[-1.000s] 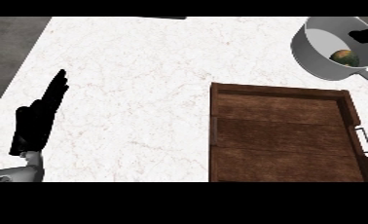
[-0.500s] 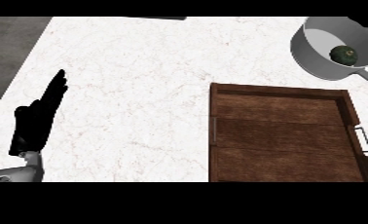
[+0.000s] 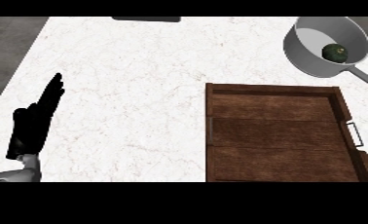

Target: Pick the squash from the tray and place it in the pot

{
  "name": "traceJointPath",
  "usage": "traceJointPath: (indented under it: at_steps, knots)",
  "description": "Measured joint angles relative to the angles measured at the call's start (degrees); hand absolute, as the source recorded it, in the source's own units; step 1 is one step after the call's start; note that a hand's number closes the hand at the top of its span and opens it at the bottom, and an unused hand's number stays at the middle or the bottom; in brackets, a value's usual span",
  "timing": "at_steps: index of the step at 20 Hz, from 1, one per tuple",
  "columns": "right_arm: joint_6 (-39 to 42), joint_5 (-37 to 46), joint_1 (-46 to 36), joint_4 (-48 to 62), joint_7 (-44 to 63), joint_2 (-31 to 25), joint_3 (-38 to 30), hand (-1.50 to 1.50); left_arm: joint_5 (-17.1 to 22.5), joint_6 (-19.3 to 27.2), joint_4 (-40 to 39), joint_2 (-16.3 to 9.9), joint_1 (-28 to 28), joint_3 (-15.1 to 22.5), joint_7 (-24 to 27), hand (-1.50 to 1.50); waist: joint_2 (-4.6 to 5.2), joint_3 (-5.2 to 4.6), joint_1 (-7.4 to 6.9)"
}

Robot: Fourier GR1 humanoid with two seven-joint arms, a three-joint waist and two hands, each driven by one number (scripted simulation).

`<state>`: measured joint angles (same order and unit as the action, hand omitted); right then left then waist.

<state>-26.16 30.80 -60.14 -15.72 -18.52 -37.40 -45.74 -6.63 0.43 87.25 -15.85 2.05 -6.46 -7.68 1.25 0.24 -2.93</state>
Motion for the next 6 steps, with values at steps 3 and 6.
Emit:
traceJointPath:
  at_steps: [3, 6]
  knots:
    - [3.50, -2.83, 2.07, 0.19, -2.86, -0.54, -1.56, -1.50, -0.05, 0.04, -0.55, -0.15, -0.42, -0.67, 0.36, 0.00, -0.31, -0.06, 0.69]
    - [6.11, -5.71, 4.84, -0.92, -5.74, -0.38, -2.67, -1.50, 0.17, -0.07, 0.51, -0.10, -1.14, -1.12, -0.30, 0.00, -0.67, -0.12, 1.40]
